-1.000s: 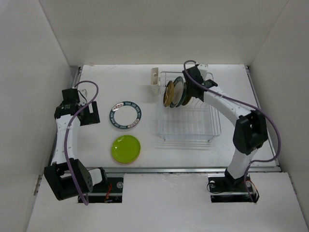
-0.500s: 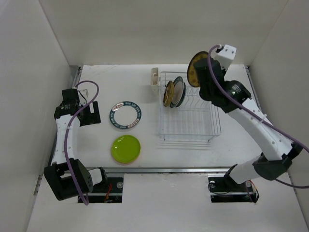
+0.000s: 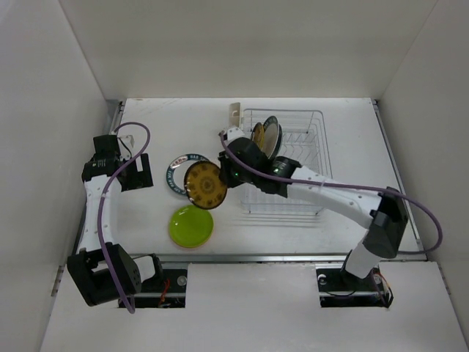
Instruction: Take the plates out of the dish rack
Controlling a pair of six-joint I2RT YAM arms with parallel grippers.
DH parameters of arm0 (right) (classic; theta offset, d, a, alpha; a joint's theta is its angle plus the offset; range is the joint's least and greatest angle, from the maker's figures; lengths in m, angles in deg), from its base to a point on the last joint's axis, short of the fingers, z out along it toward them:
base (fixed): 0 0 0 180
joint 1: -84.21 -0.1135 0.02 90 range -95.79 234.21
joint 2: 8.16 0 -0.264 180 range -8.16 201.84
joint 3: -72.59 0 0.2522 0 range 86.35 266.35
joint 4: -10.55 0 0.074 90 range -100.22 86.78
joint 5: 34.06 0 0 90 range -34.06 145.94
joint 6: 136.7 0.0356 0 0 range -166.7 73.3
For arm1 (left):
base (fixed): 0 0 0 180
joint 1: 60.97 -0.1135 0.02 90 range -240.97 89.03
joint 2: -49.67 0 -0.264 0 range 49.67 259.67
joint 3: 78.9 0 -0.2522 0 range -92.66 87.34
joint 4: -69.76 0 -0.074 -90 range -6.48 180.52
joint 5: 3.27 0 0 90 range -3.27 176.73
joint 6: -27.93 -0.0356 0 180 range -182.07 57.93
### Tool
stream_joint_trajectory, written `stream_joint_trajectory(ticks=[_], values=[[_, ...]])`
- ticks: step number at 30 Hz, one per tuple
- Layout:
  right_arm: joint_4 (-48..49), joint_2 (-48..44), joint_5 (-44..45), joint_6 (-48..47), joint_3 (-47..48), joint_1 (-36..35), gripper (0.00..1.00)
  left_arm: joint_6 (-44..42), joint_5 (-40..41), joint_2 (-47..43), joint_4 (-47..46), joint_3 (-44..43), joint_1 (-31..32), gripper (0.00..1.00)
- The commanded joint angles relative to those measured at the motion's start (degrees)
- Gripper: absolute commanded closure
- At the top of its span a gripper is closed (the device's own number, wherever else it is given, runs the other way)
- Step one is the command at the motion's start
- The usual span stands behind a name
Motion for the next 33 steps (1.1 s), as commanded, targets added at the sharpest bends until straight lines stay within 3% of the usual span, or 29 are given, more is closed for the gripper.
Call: stream_joint_trajectory(ticks=[1, 7, 13, 14, 17, 19, 27, 30, 33], values=[[8.3, 4.7, -10.6, -0.9, 3.8, -1.1, 1.0, -0.7, -0.4, -1.6, 0.9, 0.3, -0.2, 0.11], [8.9, 14.6, -14.0, 1.4, 4.5, -3.2, 1.0, -0.7, 0.2, -1.6, 0.9, 0.8, -0.2, 0.11], [10.7, 16.7, -17.1, 1.9, 2.5, -4.3, 0.99, -0.7, 0.2, -1.6, 0.9, 0.8, -0.2, 0.11], [10.7, 17.2, -17.1, 1.9, 2.5, -4.3, 0.93, -0.7, 0.2, -1.6, 0.9, 0.8, -0.2, 0.11], [8.7, 19.2, -15.7, 1.9, 3.6, -5.5, 0.55, -0.7, 0.2, -1.6, 0.9, 0.8, -0.2, 0.11], [6.0, 20.1, -14.5, 1.9, 5.0, -6.7, 0.36, -0.7, 0.2, -1.6, 0.9, 0.8, -0.2, 0.11], [-2.3, 20.4, -4.2, -0.9, 11.6, -10.4, 0.23, -0.7, 0.2, -1.6, 0.9, 0.8, -0.2, 0.11], [-3.5, 15.3, 3.6, 1.1, 10.7, -10.4, 0.1, -0.7, 0.2, -1.6, 0.9, 0.8, -0.2, 0.11], [-4.0, 8.7, 6.9, 2.4, 9.0, -8.6, 0.09, -0.7, 0.2, -1.1, 0.9, 0.8, -0.2, 0.11]])
